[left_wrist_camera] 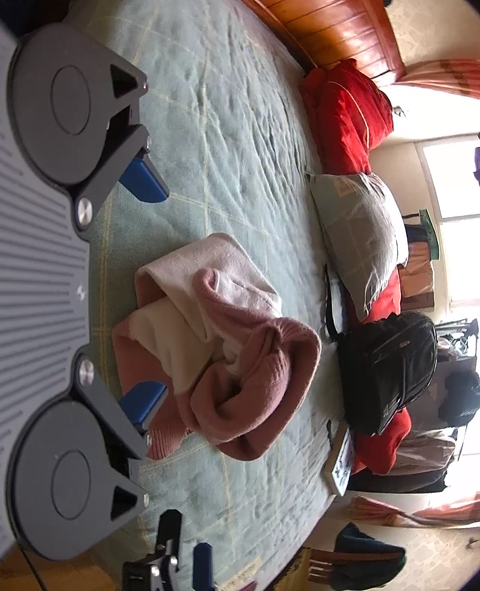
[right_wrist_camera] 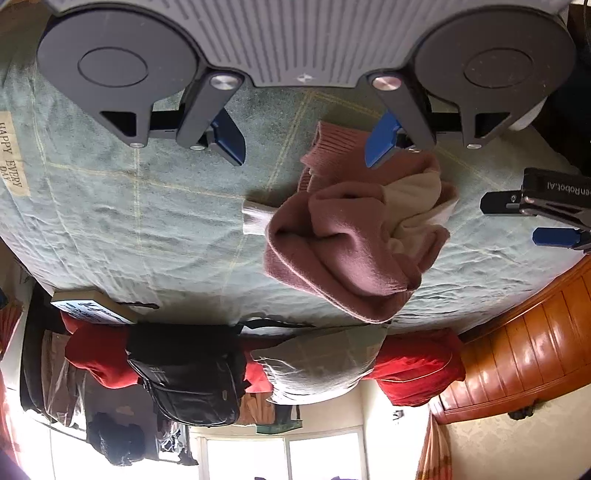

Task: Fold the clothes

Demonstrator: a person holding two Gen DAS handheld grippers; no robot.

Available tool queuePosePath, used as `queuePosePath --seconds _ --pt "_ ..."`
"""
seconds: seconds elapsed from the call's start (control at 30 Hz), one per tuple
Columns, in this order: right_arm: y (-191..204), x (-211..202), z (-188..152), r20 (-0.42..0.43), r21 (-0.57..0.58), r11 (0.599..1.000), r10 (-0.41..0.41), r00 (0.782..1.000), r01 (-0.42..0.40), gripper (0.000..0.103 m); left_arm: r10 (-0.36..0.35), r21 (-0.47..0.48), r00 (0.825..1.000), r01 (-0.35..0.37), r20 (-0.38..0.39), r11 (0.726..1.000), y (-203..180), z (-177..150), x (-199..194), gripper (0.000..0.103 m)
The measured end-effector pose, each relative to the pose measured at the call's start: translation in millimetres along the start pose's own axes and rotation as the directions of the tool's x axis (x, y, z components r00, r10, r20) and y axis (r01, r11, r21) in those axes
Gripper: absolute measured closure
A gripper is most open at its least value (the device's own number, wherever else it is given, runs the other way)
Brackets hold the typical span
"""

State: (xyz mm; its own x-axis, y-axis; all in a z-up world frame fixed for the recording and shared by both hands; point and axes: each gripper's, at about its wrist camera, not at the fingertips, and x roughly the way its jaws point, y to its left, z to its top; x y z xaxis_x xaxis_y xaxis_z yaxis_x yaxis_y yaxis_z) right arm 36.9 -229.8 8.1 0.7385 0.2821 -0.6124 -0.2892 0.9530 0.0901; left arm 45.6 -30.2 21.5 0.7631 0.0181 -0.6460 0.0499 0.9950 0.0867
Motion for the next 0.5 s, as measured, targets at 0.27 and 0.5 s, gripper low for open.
queuePosePath --seconds 0.27,0.5 --pt "13 1 4 -0.005 -0.021 1.0 0.001 1.0 -0.001 0.026 -0.018 0.02 1.0 0.018 0.002 1.0 7 -7 6 0.001" --pt "29 0 11 -0.015 -0.069 0.998 -0.014 1.0 0.013 0.027 -0.074 0.048 0.997 0.073 0.008 0.996 13 -12 10 0.001"
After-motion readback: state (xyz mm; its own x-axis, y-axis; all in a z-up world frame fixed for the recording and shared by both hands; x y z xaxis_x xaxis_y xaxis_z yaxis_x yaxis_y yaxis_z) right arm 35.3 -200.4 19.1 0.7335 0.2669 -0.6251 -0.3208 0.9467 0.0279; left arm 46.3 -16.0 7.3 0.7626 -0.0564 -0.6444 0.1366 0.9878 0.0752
